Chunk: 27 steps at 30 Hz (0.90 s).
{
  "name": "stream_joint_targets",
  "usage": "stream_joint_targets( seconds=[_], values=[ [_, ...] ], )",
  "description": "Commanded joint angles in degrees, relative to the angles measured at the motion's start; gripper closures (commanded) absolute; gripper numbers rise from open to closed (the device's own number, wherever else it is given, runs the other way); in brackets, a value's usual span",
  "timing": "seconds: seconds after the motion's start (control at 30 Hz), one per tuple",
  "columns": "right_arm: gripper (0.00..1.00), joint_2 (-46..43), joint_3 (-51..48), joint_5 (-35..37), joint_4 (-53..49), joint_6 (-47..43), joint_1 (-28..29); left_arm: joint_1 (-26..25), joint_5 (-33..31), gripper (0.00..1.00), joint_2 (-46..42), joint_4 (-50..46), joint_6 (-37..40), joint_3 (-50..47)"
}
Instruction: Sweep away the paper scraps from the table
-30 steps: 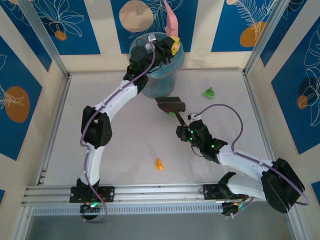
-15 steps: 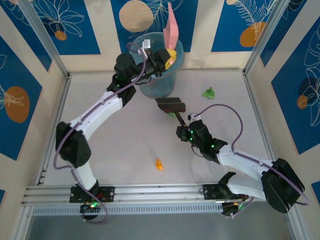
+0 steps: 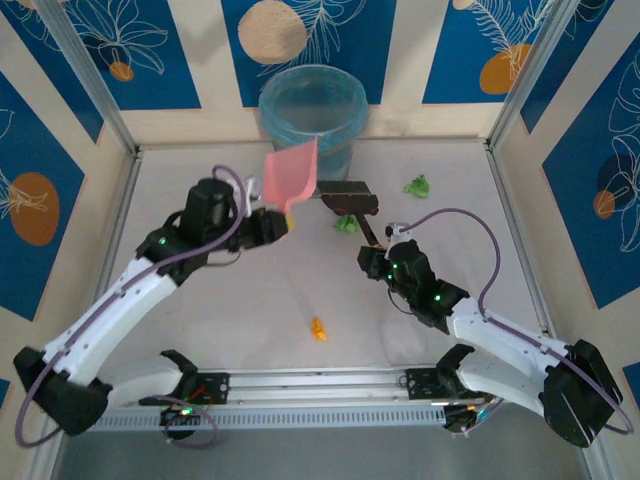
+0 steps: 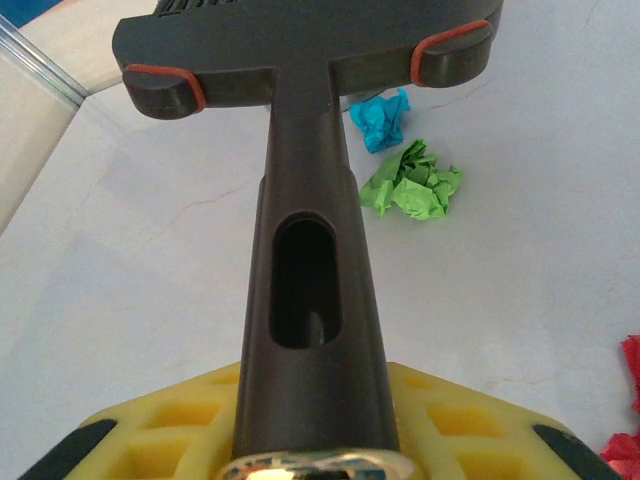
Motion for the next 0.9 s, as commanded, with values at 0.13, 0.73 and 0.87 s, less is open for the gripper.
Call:
stream_joint_targets(
  seconds=[0.13,0.73,0.87],
  values=[
    [1.0,-1.6,0.6,2.0,-1.1,3.3,-0.7,-2.9,-14.8,1.0,-10.2,-21.8,8.1,-11.4],
    [1.0,-0.8,0.7,-0.3,-0.1,3.3,-0.8,-18.1,-24.4,1.0,7.5,-8.4,4.0,-24.3],
    [1.0,1.4,2.2,0.2,-1.2,3.0,-0.6,-18.0,-27.2,1.0,10.8,-6.8,6.5,-24.5]
  ],
)
